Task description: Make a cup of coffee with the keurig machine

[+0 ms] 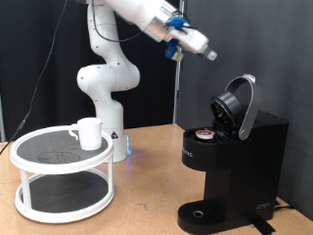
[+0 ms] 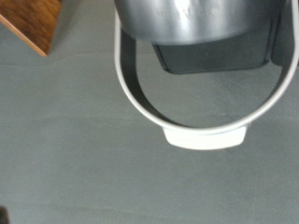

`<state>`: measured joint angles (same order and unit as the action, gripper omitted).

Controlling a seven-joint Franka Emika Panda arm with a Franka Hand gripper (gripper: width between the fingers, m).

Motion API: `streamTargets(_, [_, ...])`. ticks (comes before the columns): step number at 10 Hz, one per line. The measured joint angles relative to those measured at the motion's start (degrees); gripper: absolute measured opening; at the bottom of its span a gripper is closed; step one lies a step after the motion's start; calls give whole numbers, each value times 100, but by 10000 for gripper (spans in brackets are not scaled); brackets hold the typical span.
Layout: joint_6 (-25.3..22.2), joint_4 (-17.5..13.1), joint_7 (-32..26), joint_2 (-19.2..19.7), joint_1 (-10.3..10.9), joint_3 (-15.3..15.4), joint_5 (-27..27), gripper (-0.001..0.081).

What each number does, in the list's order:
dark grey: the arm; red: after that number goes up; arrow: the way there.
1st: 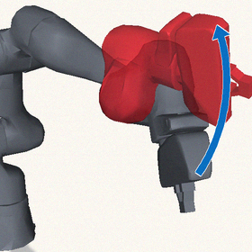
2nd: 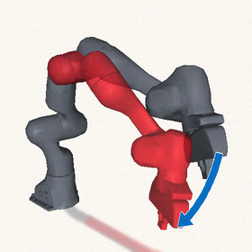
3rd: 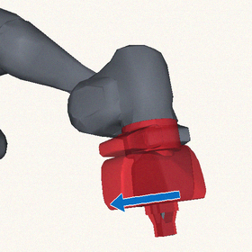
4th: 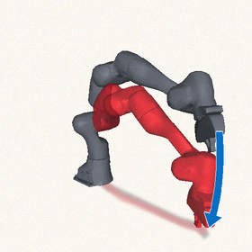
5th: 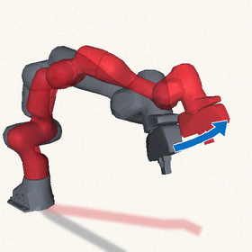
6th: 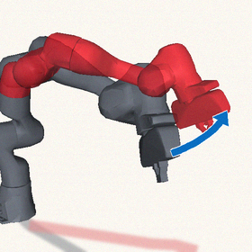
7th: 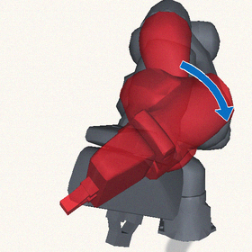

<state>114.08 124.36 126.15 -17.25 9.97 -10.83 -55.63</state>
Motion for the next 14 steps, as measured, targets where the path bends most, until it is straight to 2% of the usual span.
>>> streamTargets(9, [185,-1274,1097,790,195,1132,876,734])
streamTargets(14, [379,-1797,1653,1336,282,1655,1509,734])
